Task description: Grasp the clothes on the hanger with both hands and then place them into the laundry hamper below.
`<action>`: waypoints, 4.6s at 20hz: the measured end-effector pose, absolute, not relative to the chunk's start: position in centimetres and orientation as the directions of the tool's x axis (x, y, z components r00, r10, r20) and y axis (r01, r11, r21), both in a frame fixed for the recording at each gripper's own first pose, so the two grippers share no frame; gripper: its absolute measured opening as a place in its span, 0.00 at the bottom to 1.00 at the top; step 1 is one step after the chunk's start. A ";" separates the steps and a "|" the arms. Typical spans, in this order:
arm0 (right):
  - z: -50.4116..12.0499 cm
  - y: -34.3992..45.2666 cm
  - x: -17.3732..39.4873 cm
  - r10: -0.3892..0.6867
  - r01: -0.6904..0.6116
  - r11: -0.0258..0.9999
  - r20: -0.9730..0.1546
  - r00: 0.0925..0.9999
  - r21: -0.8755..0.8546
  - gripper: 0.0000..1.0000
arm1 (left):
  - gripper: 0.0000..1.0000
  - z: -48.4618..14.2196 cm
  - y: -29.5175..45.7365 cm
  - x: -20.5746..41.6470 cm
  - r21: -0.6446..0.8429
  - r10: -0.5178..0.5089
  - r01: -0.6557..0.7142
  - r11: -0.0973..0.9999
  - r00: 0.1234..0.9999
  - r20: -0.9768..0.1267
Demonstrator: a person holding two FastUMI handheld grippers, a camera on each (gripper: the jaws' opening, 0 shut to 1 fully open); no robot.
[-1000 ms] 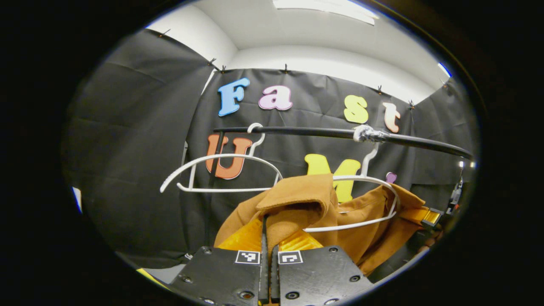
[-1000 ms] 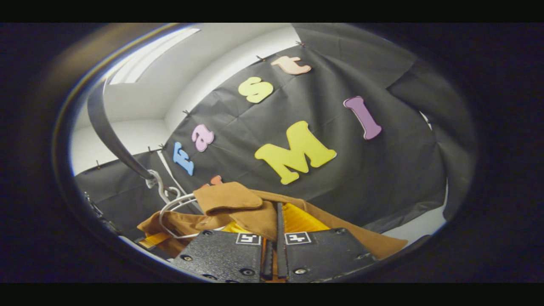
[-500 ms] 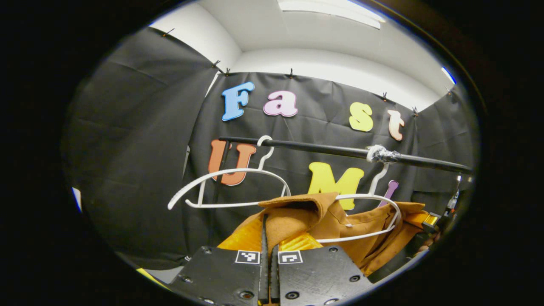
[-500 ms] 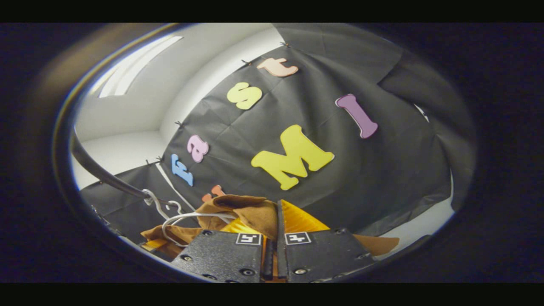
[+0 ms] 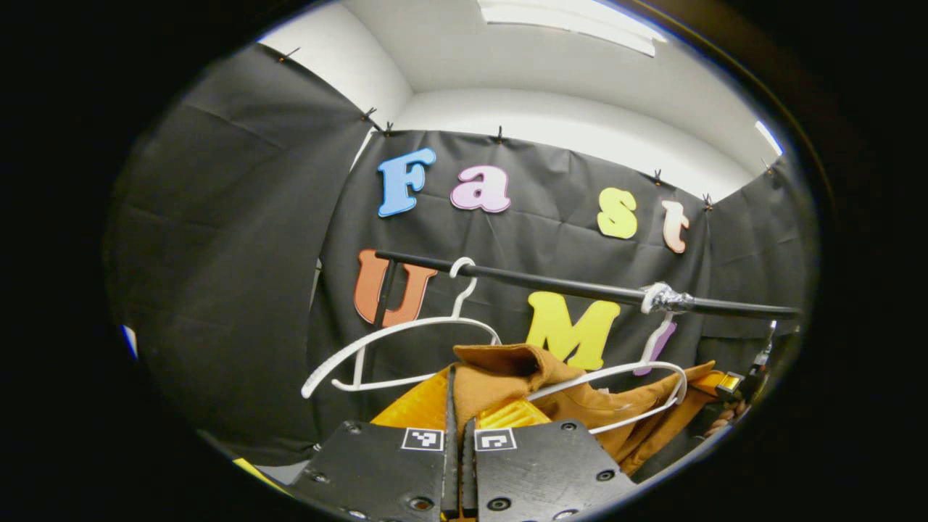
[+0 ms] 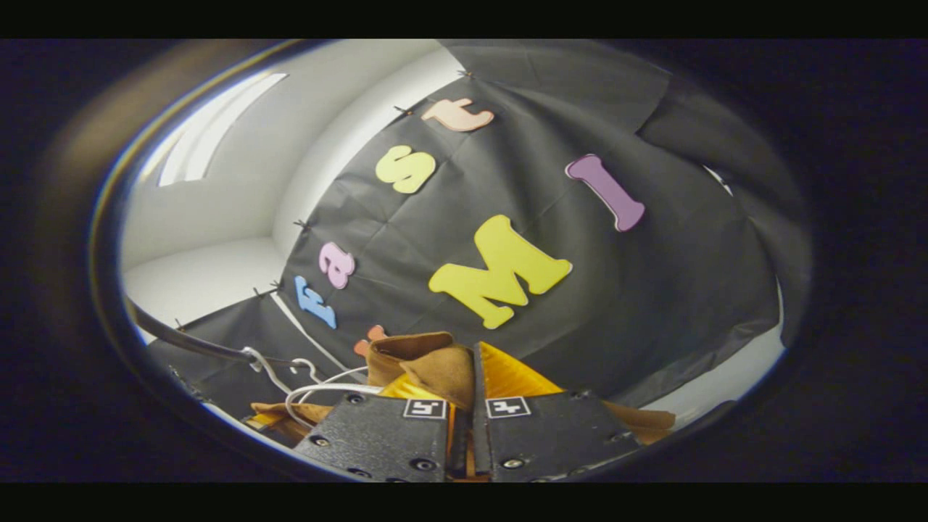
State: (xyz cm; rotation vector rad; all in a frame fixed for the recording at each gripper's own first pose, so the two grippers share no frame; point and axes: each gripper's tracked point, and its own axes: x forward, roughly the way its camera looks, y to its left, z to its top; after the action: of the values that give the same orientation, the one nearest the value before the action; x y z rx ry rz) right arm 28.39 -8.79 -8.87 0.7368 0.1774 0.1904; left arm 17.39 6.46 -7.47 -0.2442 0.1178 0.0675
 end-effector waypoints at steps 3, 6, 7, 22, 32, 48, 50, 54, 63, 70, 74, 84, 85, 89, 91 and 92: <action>-8.0 -8.4 29.3 0.267 -0.133 0.723 -0.097 0.959 0.678 0.05 | 0.02 -7.7 7.0 17.7 -0.235 0.039 -0.070 0.970 0.990 -0.136; -7.8 -8.2 30.3 0.304 -0.161 0.730 -0.104 0.947 0.664 0.05 | 0.02 -8.4 6.9 17.9 -0.268 0.008 -0.049 0.962 0.988 -0.155; -7.9 -8.0 30.6 0.321 -0.171 0.730 -0.111 0.940 0.662 0.07 | 0.02 -8.8 7.1 17.9 -0.269 0.005 -0.050 0.962 0.986 -0.166; -14.0 -8.4 34.5 0.405 -0.130 0.698 -0.239 0.882 0.704 0.06 | 0.02 -13.2 7.9 18.7 -0.331 -0.156 0.071 0.941 0.958 -0.239; -21.2 -9.2 33.8 0.423 -0.010 0.622 -0.325 0.846 0.783 0.07 | 0.02 -19.0 8.3 17.3 -0.466 -0.231 0.065 0.882 0.922 -0.309; -23.7 -6.3 23.3 0.395 -0.048 0.762 -0.405 0.825 0.646 0.05 | 0.07 -21.9 5.4 10.6 -0.385 -0.233 0.082 0.919 0.902 -0.364; -23.9 -5.3 21.7 0.404 -0.059 0.771 -0.416 0.815 0.634 0.05 | 0.07 -22.3 4.3 9.9 -0.381 -0.251 0.098 0.920 0.891 -0.378; -23.3 -2.1 18.9 0.453 -0.115 0.771 -0.413 0.790 0.626 0.07 | 0.07 -22.2 1.0 8.3 -0.385 -0.304 0.153 0.910 0.879 -0.369; -20.8 7.4 13.6 0.615 -0.258 0.702 -0.382 0.690 0.663 0.05 | 0.02 -18.8 -6.6 6.6 -0.402 -0.451 0.312 0.861 0.834 -0.319; -18.2 12.6 10.2 0.731 -0.300 0.568 -0.303 0.611 0.767 0.05 | 0.02 -16.0 -9.2 6.0 -0.405 -0.508 0.380 0.832 0.815 -0.278; -18.8 14.7 9.4 0.762 -0.299 0.536 -0.300 0.575 0.789 0.04 | 0.02 -16.2 -9.2 5.6 -0.408 -0.526 0.396 0.823 0.803 -0.281; -31.8 15.2 7.3 0.747 -0.093 0.568 -0.464 0.476 0.818 0.06 | 0.02 -28.0 -7.8 3.8 -0.488 -0.502 0.268 0.831 0.740 -0.447; -33.0 15.4 6.8 0.742 -0.071 0.575 -0.483 0.465 0.815 0.06 | 0.02 -29.4 -7.6 3.8 -0.495 -0.496 0.248 0.833 0.731 -0.468; -38.4 15.3 5.6 0.697 -0.012 0.644 -0.580 0.422 0.765 0.06 | 0.01 -34.0 -7.2 2.6 -0.518 -0.485 0.183 0.836 0.689 -0.539; -40.8 15.0 5.3 0.662 0.013 0.686 -0.631 0.405 0.728 0.07 | 0.01 -36.2 -7.6 2.0 -0.509 -0.480 0.166 0.845 0.656 -0.583; -42.0 14.7 5.2 0.641 0.020 0.710 -0.658 0.394 0.704 0.05 | 0.01 -37.2 -7.6 1.7 -0.498 -0.479 0.167 0.851 0.637 -0.604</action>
State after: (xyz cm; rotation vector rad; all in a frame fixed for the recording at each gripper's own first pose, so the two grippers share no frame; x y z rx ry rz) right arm 5.24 14.67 -42.00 0.7005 1.1104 0.4375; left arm 1.70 -7.65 -37.23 -0.4219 0.8011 -0.3818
